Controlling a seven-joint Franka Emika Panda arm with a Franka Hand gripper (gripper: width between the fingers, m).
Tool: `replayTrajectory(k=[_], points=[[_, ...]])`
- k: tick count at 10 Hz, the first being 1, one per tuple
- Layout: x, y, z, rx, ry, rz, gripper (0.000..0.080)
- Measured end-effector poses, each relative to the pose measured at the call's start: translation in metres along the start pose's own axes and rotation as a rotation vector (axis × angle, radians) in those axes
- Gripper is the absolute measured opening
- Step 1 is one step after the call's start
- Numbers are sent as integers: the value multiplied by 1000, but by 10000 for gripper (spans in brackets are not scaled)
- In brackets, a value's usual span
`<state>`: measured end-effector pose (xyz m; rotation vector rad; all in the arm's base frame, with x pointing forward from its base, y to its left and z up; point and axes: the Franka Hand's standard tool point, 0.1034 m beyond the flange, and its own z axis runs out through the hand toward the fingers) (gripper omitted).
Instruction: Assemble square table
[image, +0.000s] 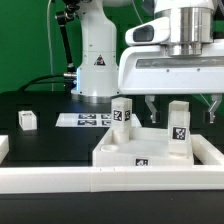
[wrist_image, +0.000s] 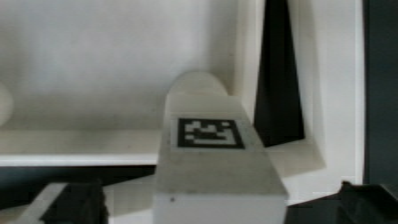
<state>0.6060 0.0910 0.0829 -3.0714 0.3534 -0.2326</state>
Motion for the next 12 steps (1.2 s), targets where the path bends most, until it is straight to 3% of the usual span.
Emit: replayTrajectory(k=[1, 4, 7, 12], points=[[0, 0, 0, 0, 0, 7, 649], [0, 0, 0, 0, 0, 7, 288], [0, 0, 0, 0, -1, 42, 288], [-1, 1, 1, 6, -6, 522, 288]])
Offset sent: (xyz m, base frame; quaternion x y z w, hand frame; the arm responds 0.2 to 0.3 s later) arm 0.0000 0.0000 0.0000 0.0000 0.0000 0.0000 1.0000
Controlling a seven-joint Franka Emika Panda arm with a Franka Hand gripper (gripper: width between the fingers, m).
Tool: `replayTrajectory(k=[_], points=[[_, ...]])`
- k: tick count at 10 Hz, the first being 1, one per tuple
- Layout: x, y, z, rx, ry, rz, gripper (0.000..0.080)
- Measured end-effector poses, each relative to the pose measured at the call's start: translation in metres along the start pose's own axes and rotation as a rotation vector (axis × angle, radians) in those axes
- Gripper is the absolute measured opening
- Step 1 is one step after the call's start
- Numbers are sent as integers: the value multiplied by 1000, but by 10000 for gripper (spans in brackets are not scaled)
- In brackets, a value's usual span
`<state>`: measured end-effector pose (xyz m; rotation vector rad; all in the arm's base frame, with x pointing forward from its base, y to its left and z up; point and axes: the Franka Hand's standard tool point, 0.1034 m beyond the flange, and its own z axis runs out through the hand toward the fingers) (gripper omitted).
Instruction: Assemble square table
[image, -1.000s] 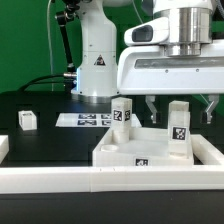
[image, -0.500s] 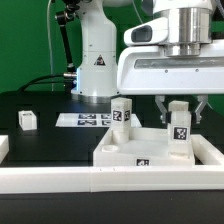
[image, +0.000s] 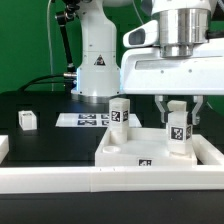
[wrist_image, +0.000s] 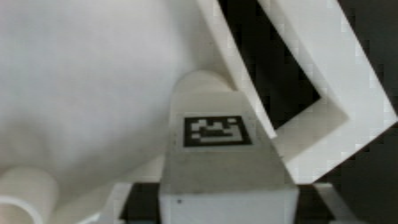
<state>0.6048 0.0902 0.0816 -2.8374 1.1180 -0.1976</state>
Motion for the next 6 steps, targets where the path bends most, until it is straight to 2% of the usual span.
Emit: replayTrajectory(k=[3, 6], points=[[0, 0, 0, 11, -9, 280, 290], [-9, -7, 0, 10, -22, 614, 290]])
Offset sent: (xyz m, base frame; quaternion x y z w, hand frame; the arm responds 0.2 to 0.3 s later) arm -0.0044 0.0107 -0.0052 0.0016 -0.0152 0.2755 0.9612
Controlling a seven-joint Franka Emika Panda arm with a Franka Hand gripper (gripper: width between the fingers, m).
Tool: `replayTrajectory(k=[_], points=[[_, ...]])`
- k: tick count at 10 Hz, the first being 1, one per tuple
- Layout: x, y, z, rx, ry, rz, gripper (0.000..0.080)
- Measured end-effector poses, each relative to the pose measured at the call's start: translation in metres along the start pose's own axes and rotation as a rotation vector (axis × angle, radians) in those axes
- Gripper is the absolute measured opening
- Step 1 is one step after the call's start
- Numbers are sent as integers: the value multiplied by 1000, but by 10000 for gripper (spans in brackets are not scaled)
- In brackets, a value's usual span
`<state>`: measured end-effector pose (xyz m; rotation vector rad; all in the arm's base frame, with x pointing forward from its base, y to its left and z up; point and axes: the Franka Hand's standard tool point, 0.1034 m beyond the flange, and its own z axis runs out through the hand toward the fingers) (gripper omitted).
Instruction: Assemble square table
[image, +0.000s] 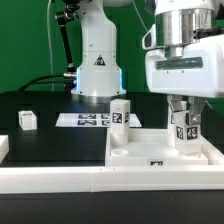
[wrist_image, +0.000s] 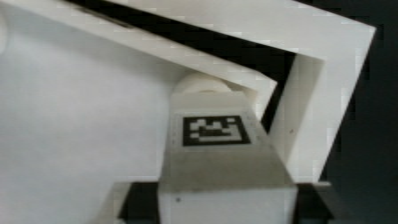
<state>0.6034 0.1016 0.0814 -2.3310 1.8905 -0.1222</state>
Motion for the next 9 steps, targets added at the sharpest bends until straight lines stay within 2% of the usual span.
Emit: replayTrajectory(k=[6, 9], points=[[-9, -1, 1, -1, -10, 376, 290], [-9, 0, 1, 1, -17, 352, 290]])
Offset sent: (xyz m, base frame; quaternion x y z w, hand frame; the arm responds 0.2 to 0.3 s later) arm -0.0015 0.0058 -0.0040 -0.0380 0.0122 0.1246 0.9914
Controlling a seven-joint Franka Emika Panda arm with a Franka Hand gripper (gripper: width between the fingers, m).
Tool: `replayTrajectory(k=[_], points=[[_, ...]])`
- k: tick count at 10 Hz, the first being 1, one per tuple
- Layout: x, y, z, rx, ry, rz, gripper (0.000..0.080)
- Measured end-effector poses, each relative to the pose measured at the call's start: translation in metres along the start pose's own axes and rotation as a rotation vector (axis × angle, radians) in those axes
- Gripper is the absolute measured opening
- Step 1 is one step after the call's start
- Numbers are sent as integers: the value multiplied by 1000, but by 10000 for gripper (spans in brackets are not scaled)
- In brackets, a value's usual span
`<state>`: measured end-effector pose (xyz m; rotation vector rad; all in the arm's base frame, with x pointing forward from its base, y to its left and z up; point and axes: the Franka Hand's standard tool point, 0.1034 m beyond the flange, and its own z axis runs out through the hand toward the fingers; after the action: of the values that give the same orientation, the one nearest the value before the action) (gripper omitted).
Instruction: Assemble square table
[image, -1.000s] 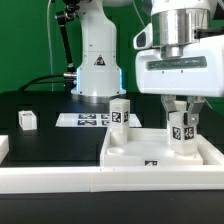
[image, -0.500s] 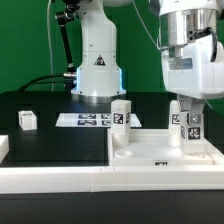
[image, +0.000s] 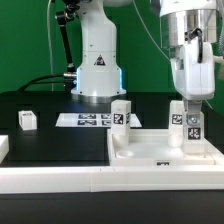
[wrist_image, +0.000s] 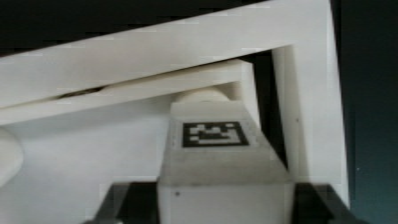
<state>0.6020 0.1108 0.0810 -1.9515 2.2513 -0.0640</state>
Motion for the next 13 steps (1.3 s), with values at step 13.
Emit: replayTrajectory(k=[13], points=[[-6, 1, -2, -72, -30, -1065, 649]])
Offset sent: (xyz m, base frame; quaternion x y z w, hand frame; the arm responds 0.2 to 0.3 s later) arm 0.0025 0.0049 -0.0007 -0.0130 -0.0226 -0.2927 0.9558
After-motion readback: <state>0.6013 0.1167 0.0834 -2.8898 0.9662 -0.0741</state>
